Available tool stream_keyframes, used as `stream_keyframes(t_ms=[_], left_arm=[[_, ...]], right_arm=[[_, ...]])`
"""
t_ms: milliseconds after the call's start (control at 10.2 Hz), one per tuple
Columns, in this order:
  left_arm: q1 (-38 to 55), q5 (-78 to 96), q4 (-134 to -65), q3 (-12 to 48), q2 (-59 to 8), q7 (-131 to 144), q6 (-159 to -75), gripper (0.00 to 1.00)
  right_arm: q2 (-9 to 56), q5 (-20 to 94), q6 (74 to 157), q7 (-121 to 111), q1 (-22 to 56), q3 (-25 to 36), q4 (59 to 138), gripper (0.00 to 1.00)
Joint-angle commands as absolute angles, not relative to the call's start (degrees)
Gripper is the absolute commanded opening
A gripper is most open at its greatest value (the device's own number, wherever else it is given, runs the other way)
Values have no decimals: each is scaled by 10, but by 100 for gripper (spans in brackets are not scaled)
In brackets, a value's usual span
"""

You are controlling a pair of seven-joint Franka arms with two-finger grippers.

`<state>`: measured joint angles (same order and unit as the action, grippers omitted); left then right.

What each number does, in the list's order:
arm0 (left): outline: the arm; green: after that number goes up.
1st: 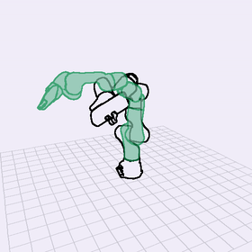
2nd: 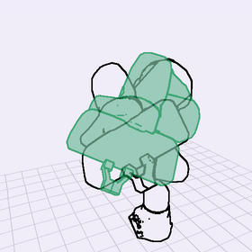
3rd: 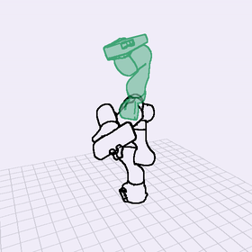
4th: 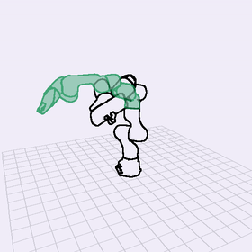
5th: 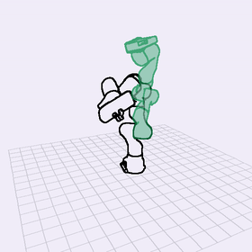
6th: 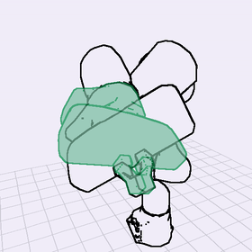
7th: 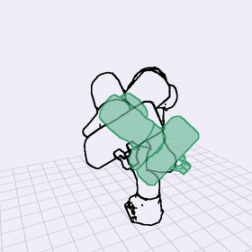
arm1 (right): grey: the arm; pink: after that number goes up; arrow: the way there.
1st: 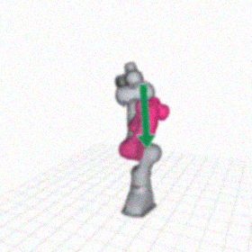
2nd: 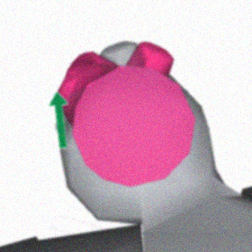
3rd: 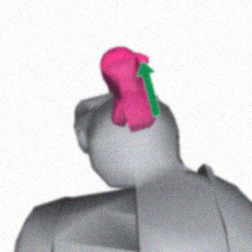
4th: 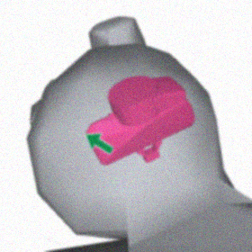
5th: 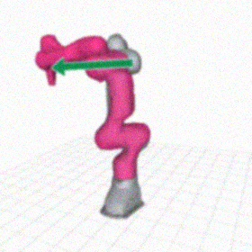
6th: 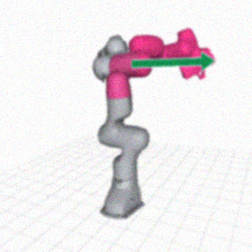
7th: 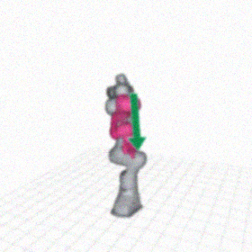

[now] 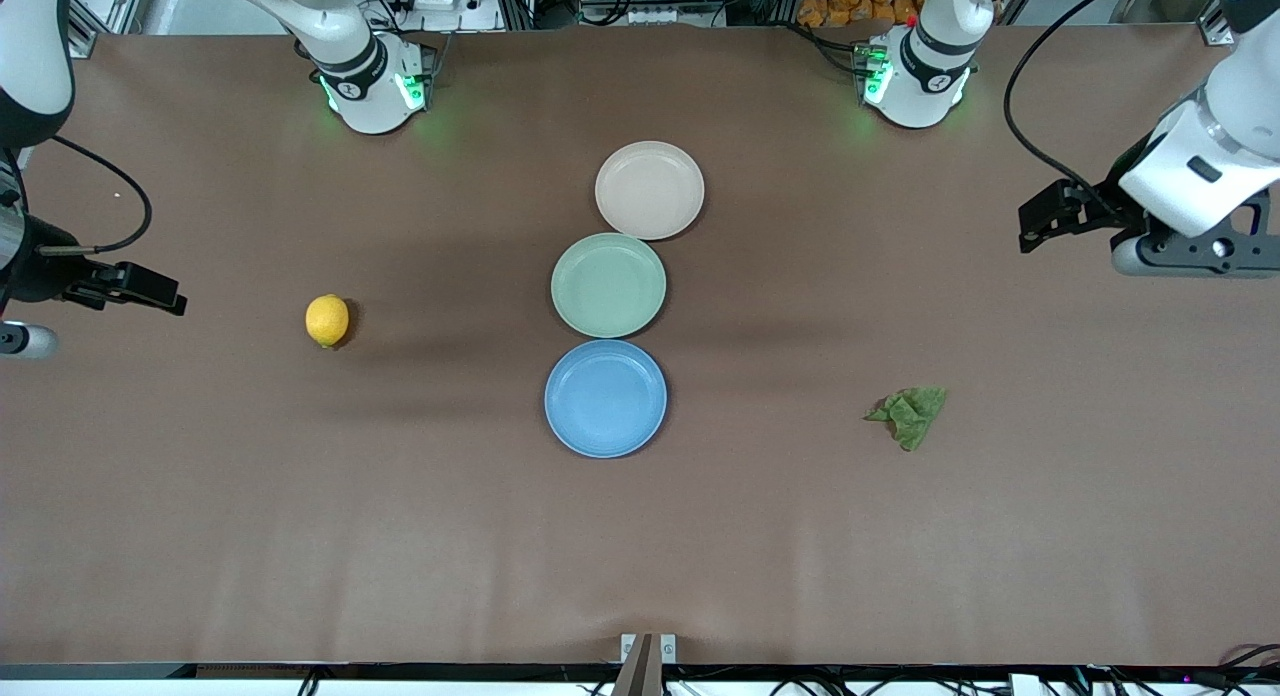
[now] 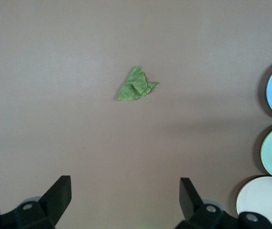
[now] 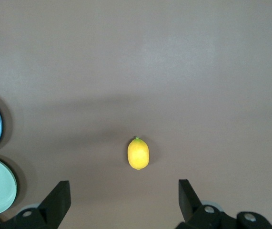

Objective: Place lemon and lettuce in plates
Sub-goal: 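Move the right gripper toward the lemon while the left gripper approaches the lettuce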

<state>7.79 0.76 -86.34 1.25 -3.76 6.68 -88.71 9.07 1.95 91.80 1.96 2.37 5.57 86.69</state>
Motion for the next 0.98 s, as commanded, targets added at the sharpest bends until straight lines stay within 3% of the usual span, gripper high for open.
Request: stream_keyframes(t_ms=[0,489,879], left_arm=[[77,20,-863,11,-40,69,-893,100],[77,15,-864,10,-92,67,-924,100],[76,13,-864,10,-157,67,-978,100]], right_arm=[[98,30,915,27,23,57,858,100],[105,30,1002,17,21,56,952,100],[110,29,1135,-47,6,57,1072,100]])
